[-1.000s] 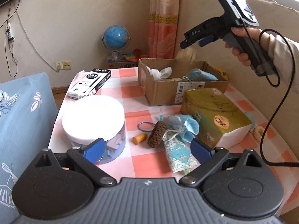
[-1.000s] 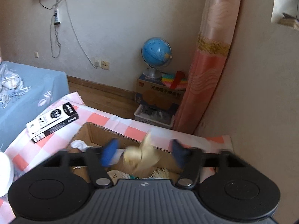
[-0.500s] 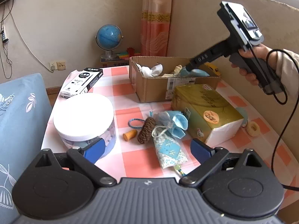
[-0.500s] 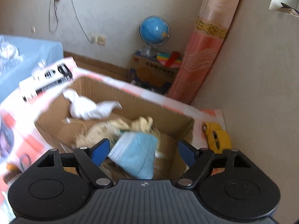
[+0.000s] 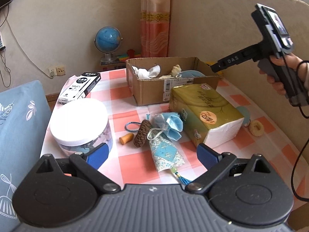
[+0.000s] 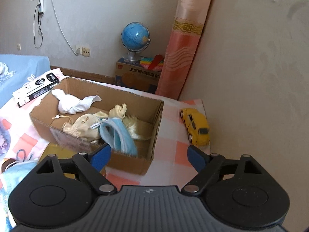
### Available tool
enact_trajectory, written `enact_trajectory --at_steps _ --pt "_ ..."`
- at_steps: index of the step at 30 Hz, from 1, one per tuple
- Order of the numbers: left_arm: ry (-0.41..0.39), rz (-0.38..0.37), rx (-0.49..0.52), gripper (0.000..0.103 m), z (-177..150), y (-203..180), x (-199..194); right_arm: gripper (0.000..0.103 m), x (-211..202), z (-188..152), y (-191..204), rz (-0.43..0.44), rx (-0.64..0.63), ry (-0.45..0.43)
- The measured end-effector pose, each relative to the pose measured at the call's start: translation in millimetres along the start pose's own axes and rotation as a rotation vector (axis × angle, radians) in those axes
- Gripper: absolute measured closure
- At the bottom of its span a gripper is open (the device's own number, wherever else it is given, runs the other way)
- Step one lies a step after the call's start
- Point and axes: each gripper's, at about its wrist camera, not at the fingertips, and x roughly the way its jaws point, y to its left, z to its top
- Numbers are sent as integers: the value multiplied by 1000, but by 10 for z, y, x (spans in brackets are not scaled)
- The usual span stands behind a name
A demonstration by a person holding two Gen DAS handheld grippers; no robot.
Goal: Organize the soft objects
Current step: 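Carry the white cloth and cream cloth into the box and release both, then grasp the teal embroidered pouch with the left tool while the right tool approaches the cream ring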
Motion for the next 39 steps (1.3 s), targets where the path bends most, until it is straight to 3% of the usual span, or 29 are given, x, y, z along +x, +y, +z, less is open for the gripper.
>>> enact_trajectory --at_steps 7,16,25,39 --pt "0 7 25 5 -20 -36 -14 13 -350 -384 -69 6 83 -33" --pt "12 40 50 5 -47 -42 92 2 -675 -934 -2 -8 143 -42" --pt "53 46 57 5 -70 -86 293 1 -610 -1492 121 5 172 44" --pt "87 68 65 5 -87 -217 692 0 -496 -1739 180 4 201 69"
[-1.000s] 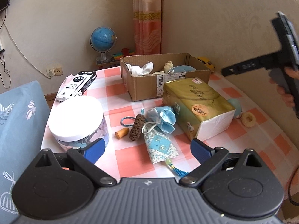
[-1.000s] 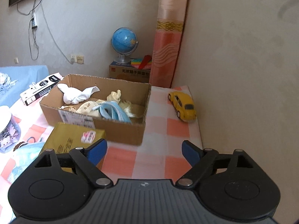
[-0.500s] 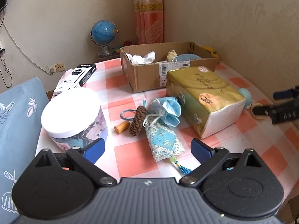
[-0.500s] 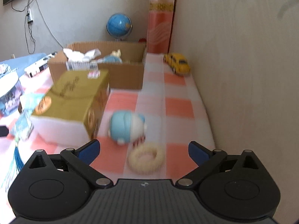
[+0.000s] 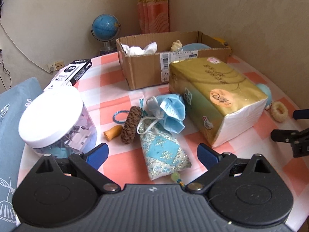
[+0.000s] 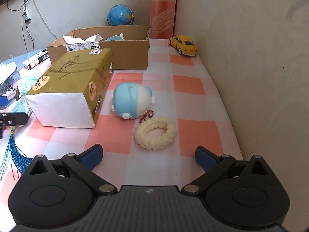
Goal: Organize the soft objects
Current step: 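Grasp the teal embroidered pouch with the left tool while the right tool approaches the cream ring, then grasp the cream fluffy ring with the right tool while the left tool lifts the pouch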
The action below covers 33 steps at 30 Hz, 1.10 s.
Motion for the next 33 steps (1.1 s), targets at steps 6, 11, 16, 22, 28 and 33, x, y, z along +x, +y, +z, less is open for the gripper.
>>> enact_trajectory --at_steps 6,11,16,22,28,33 --pt "33 44 -4 5 -114 98 10 0 4 7 6 -3 4 -2" --pt "37 43 -20 5 -159 223 -65 0 -5 -8 9 -9 11 -11" --pt "12 16 -1 12 -108 125 -35 0 -4 -8 15 -16 17 -13" --pt "10 -26 -33 44 -42 85 42 0 -11 -19 14 -16 16 -21" --pt "21 -59 -41 63 -88 137 -45 0 -12 -25 13 -16 16 -24" --pt "51 -84 -19 63 -240 172 -246 0 -9 -25 15 -17 17 -24"
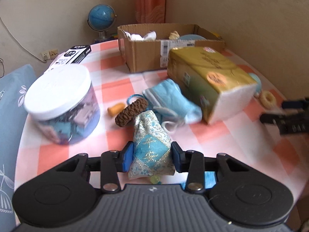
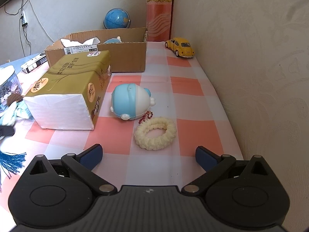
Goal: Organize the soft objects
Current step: 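Grasp the cream fluffy ring with the right tool while the left tool lifts the pouch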
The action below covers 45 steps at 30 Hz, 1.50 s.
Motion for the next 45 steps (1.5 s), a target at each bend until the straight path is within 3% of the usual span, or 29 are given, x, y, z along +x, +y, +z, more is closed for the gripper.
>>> enact_trajectory --at_steps 7,13,16,18,31,36,41,45 --pt "24 -11 31 61 -183 12 -204 0 -8 -10 13 -4 3 -4" --pt "29 2 7 51 -126 0 -134 0 -23 -25 9 12 -12 -5" --pt "43 -7 2 54 -96 -9 -109 0 -27 -31 4 20 -21 -6" --pt "45 -31 10 66 -91 -22 -121 0 -28 -35 -1 24 -25 -10" --pt "52 -80 84 66 -60 -161 -121 0 100 90 -55 103 -102 -25" --pt "56 -85 107 66 -52 -162 -131 18 126 181 -68 103 -106 -29" --pt "65 -103 140 66 -44 -147 -160 52 78 196 -123 64 -73 -26" --pt "60 -116 192 67 -21 -155 -232 57 37 183 -173 53 -61 -20"
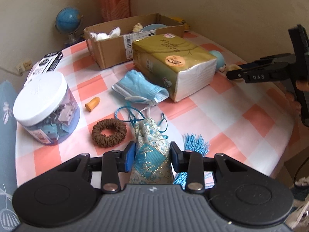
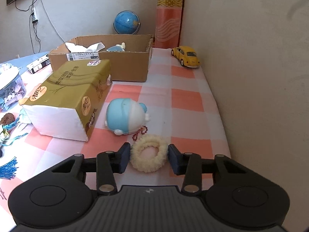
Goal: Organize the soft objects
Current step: 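Grasp the cream fluffy ring with the right tool while the left tool lifts the pouch, then carry the teal pouch into the cardboard box and open the left tool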
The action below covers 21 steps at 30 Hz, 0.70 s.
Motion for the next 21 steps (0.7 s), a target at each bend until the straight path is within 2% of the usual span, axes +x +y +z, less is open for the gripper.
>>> enact_trajectory --at_steps 9,15,21 --pt "-25 -72 141 67 170 4 -304 58 -284 -9 48 30 -56 -11" --pt "-66 -116 252 67 451 35 -520 58 -540 16 124 53 -103 -39" --pt "-123 -106 326 67 829 88 -637 58 -729 -31 183 90 -112 -51"
